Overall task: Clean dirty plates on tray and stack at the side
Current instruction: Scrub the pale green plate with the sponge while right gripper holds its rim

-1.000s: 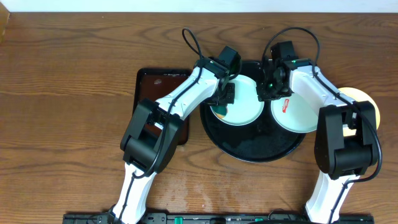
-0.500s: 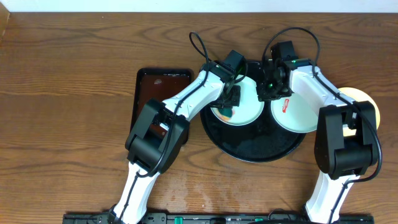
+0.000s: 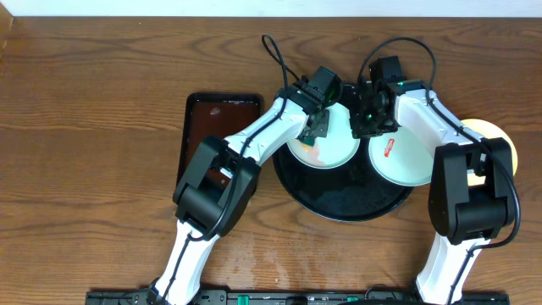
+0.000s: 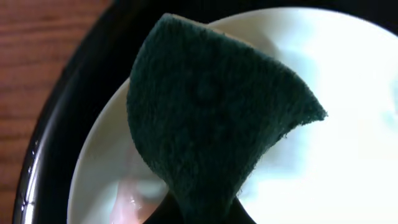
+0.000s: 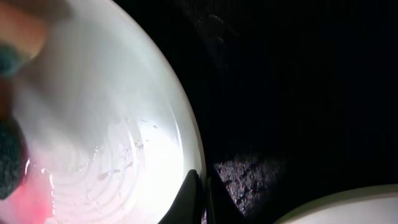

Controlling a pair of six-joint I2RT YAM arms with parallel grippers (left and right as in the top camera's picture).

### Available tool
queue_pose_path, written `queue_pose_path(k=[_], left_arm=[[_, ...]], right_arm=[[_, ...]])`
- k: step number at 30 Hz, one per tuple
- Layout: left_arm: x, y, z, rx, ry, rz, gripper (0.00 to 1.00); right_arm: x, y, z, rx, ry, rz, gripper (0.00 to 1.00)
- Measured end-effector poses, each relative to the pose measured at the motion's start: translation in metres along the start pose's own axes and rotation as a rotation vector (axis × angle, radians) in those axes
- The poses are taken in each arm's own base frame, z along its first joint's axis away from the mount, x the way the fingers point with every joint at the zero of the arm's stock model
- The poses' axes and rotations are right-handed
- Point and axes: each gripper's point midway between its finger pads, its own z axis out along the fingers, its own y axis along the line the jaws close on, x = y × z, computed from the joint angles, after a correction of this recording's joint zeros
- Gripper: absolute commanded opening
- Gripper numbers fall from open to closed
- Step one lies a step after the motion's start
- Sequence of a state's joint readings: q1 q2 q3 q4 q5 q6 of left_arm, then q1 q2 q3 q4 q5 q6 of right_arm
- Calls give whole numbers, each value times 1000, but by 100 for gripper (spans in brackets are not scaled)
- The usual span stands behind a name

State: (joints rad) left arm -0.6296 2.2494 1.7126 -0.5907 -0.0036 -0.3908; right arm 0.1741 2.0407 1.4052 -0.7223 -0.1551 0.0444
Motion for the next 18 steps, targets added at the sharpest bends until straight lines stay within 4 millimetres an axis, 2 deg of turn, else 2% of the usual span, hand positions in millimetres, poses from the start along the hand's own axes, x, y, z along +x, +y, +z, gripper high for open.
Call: queue_pose_path(k=[10,18], left_arm=[[-30,-4,7,2,-134,-6,9],[-74,-4,10,19,-310,1,9]], right_arm=[[-1,-3,0,17,-5,4,1],[-1,-3,-1,17,-6,3,1]])
